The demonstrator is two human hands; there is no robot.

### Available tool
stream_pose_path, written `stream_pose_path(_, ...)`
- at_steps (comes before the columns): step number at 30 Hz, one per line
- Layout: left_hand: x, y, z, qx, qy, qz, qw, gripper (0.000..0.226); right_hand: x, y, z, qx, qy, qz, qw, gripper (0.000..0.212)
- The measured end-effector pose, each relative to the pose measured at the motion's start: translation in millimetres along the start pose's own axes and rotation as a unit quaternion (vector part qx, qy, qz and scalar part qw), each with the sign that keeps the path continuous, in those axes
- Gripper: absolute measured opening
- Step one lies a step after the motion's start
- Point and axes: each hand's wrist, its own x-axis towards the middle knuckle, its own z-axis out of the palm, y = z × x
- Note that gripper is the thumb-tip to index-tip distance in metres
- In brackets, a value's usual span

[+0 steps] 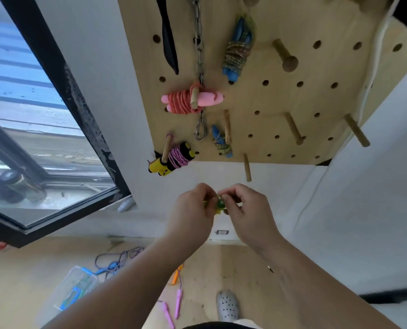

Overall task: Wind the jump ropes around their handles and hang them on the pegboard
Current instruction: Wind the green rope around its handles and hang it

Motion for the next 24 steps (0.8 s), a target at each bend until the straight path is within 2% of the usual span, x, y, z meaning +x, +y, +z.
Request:
stream_pose_path(4, 46.6, 23.6, 21.1, -0.016, 0.034, -0.014, 0.999, 0.007, 52.5, 29.2, -15.4, 0.003, 0.007, -0.029, 1.0, 0.012)
stream_pose_path(7, 69.6, 33.3, 32.0, -0.003, 0.05, -0.031, 0.998, 0.008, 80.8, 46.5, -27.3, 0.014, -0.013, -0.063, 0.998, 0.021)
stream_pose_path(10, 71.5, 40.1, 34.7, -0.011, 0.065, -0.038, 0.997, 0.007, 85.4, 48.4, -41.3, 0.031, -0.035, -0.092, 0.995, 0.023)
stream_pose_path(12, 64.9, 51.0, 32.1, -0.023, 0.088, -0.014, 0.996, 0.007, 83.9, 43.3, -54.0, 0.039, -0.031, -0.117, 0.992, 0.02)
stream_pose_path(16, 64.3, 97.2, 17.1, -0.054, 0.181, 0.087, 0.978, 0.008, 91.2, 11.7, -94.2, 0.046, 0.043, -0.186, 0.981, 0.019)
stream_pose_path(19, 79.9, 131.8, 1.7, -0.031, 0.251, 0.164, 0.953, 0.009, 107.8, -16.2, -122.6, 0.025, 0.107, -0.241, 0.964, 0.019)
stream_pose_path(21, 93.7, 147.6, -5.3, -0.03, 0.263, 0.176, 0.948, 0.013, 122.1, -26.0, -133.9, 0.017, 0.136, -0.251, 0.958, 0.018)
stream_pose_path(24, 111.5, 161.3, -9.7, -0.032, 0.229, 0.129, 0.964, 0.012, 138.4, -25.0, -141.1, 0.013, 0.147, -0.247, 0.958, 0.015)
